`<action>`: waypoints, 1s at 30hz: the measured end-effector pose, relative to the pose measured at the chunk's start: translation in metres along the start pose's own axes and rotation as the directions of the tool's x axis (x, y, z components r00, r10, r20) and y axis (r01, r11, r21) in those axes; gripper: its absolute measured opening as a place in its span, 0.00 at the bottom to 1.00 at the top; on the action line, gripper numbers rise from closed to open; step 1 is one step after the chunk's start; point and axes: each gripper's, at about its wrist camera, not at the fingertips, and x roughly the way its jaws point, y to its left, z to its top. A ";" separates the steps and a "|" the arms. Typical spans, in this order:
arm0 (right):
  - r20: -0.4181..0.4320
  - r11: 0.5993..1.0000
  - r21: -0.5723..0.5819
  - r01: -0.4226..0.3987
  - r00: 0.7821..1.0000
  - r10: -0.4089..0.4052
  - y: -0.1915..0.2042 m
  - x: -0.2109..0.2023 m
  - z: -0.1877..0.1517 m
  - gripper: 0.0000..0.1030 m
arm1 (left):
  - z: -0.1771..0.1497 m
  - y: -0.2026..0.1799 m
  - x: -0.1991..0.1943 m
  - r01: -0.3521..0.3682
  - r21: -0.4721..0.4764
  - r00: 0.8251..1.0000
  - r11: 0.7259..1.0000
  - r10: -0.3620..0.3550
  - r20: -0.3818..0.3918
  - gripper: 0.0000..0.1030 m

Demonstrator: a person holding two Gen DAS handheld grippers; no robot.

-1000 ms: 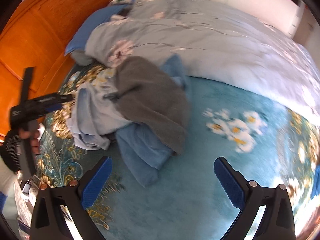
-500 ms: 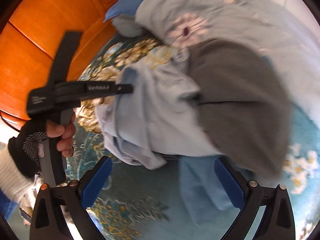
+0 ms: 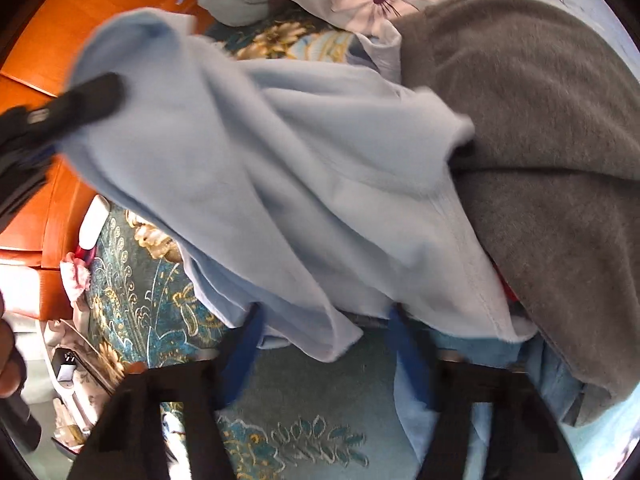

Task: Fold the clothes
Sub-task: 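Grasp the light blue shirt with the right gripper while the left gripper holds it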

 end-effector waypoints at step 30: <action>0.646 0.996 0.001 -0.088 0.760 0.067 0.004 -0.358 -0.042 0.05 | 0.007 -0.171 -0.216 0.111 0.277 0.931 0.955 -0.198 0.307 0.00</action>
